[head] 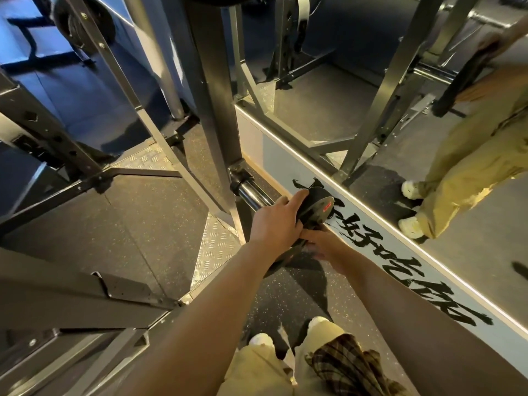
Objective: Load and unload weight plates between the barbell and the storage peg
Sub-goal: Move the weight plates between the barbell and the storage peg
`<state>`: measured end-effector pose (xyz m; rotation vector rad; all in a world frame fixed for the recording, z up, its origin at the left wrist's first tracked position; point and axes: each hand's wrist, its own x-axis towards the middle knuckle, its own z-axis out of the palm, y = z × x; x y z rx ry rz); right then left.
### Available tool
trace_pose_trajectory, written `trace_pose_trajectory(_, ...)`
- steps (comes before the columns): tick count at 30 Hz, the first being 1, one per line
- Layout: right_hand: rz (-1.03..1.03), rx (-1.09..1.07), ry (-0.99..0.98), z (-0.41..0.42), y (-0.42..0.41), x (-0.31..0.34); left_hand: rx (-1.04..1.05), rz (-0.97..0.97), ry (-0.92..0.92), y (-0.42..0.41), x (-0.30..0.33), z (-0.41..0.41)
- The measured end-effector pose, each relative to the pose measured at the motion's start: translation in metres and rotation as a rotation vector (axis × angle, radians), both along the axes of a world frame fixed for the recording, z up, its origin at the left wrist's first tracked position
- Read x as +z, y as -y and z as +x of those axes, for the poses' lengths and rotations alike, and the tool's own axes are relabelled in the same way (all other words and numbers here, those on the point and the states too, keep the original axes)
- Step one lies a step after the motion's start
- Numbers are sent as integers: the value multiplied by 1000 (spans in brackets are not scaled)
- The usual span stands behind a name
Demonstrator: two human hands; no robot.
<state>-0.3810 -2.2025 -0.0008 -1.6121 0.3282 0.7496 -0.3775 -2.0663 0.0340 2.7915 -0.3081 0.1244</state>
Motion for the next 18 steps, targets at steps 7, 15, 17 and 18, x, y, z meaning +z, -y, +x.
trace_pose_trajectory(7,216,-455,-211,28,5,25,35,-132,87,-9,-17,-27)
trace_pose_trajectory(15,-157,-272,-165,52,-31,33,-55,-200,241,-27,-41,-26)
trace_pose_trajectory(17,-127,-255,-214,57,-25,38,-96,-120,140,-23,-20,-10)
trace_pose_trajectory(18,-113,-260,-231,61,-23,41,-105,-53,85,-21,-11,0)
